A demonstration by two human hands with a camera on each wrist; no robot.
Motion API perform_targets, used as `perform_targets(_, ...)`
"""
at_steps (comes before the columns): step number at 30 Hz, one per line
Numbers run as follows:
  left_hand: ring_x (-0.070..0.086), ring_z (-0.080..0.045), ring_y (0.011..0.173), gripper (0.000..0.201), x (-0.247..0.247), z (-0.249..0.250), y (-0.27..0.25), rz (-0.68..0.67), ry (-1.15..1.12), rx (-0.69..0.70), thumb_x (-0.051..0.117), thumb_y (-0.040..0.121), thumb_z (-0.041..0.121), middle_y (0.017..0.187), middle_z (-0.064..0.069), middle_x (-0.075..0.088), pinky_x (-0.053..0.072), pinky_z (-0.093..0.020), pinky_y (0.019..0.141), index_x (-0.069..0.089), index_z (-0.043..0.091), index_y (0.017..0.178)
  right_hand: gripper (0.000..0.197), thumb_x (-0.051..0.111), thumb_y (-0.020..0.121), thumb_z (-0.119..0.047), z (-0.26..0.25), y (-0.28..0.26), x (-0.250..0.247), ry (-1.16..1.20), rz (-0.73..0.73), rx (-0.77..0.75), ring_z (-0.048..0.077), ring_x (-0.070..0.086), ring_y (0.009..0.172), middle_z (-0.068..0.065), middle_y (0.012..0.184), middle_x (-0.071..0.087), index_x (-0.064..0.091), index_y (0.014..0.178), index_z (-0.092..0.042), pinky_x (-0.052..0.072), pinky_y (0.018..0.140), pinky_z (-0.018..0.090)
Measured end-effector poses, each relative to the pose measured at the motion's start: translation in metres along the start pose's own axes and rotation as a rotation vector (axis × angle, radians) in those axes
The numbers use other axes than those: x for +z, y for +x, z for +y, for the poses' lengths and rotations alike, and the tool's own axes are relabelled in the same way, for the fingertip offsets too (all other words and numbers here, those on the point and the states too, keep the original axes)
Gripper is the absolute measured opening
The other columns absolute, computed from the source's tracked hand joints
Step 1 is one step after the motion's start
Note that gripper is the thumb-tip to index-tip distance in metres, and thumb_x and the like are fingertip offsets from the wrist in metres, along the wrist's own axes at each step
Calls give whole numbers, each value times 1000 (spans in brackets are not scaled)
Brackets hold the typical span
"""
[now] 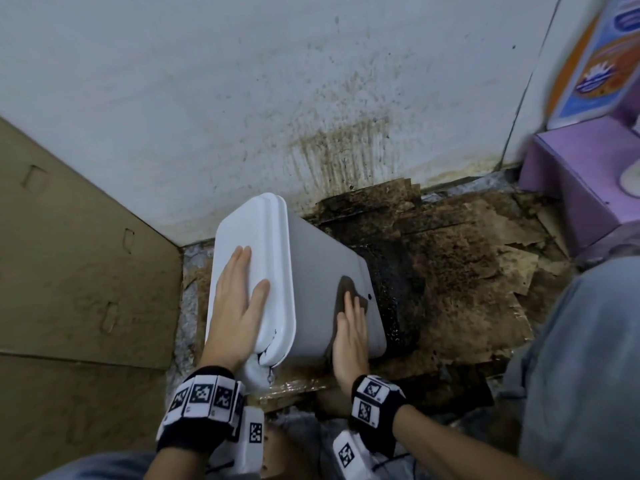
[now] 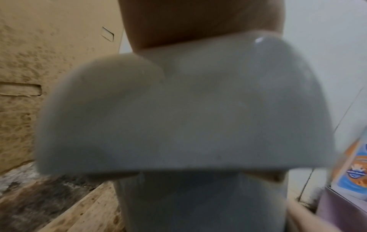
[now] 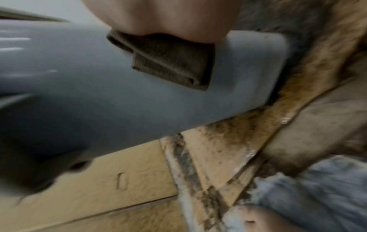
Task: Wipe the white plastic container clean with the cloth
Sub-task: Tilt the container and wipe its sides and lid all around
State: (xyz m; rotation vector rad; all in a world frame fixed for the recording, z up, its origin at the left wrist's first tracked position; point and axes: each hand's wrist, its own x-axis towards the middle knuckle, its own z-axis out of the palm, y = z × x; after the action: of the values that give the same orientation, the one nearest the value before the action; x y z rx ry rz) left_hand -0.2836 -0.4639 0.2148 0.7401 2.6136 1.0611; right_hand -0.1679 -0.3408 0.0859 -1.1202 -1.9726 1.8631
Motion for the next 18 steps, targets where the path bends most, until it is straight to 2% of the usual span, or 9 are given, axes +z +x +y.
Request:
perform_targets(5, 4, 8, 154, 68, 2, 0, 0, 5, -17, 10, 35, 101, 55, 170, 21, 11, 6, -29, 127, 17, 35, 163, 63, 7, 96, -53, -55, -31, 18, 25, -88, -282, -6, -4, 152, -19, 167, 4, 15, 157, -41, -1, 124, 25)
perform_targets(11, 5, 6, 155, 68, 2, 2, -2, 6, -18, 15, 35, 100, 55, 170, 19, 12, 6, -29, 127, 18, 34, 163, 52, 10, 106, -42, -52, -37, 5, -72, -152, -473, -2, -1, 153, -20, 167, 5, 12, 158, -39, -1, 123, 19)
perform_targets(14, 6, 5, 155, 67, 2, 4, -2, 9, -15, 19, 35, 101, 53, 170, 18, 13, 6, -28, 126, 19, 32, 163, 52, 14, 108, -35, -28, -22, -6, -142, -172, -464, -1, -1, 154, -19, 168, 4, 10, 160, -37, 0, 124, 22)
perform_targets(17, 6, 4, 155, 67, 2, 6, -4, 8, -18, 17, 36, 101, 53, 170, 19, 13, 6, -27, 125, 19, 33, 163, 51, 13, 107, -37, 4, 0, -17, -149, -158, -334, -2, -5, 153, -17, 167, -1, 6, 157, -39, 2, 127, 32)
perform_targets(18, 6, 4, 155, 68, 2, 7, -4, 7, -16, 16, 36, 101, 54, 170, 19, 13, 6, -28, 125, 18, 34, 163, 47, 14, 108, -33, 14, 6, -21, -156, -162, -273, 1, -6, 154, -17, 166, -4, 3, 154, -40, 1, 127, 34)
